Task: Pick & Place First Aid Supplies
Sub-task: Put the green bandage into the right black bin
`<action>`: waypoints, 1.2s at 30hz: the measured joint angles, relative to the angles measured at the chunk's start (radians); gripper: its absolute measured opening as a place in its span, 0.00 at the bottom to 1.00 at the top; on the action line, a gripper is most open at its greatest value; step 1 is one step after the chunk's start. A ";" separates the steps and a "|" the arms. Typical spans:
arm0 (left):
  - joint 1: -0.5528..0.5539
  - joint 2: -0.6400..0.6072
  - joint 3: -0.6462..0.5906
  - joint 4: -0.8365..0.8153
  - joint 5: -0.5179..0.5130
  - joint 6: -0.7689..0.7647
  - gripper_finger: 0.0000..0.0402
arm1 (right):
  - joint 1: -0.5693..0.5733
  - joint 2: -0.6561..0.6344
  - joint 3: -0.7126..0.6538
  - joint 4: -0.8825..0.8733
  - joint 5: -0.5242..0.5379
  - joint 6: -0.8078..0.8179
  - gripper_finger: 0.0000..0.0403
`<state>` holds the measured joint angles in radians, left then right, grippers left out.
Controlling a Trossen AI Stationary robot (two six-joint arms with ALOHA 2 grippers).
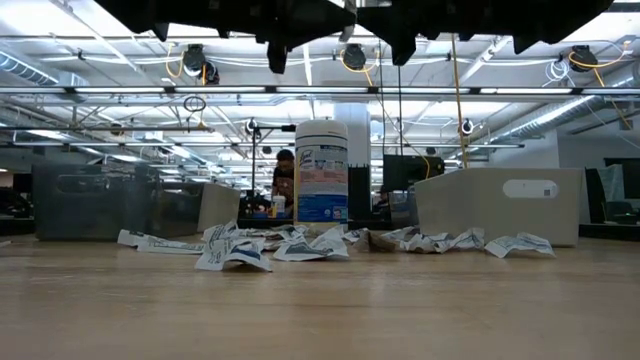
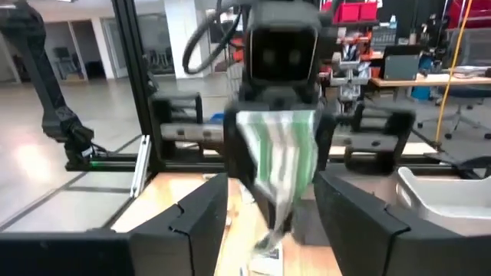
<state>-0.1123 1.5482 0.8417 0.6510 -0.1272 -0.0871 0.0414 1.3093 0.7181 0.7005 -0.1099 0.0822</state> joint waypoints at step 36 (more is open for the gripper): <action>0.024 0.009 0.000 -0.331 -0.023 -0.168 0.36 | -0.117 -0.069 0.263 -1.045 -0.024 -0.067 0.00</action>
<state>-0.0879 1.5574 0.8417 0.3198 -0.1504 -0.2552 -0.0756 1.2406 0.9809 -0.3445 -0.1341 0.0148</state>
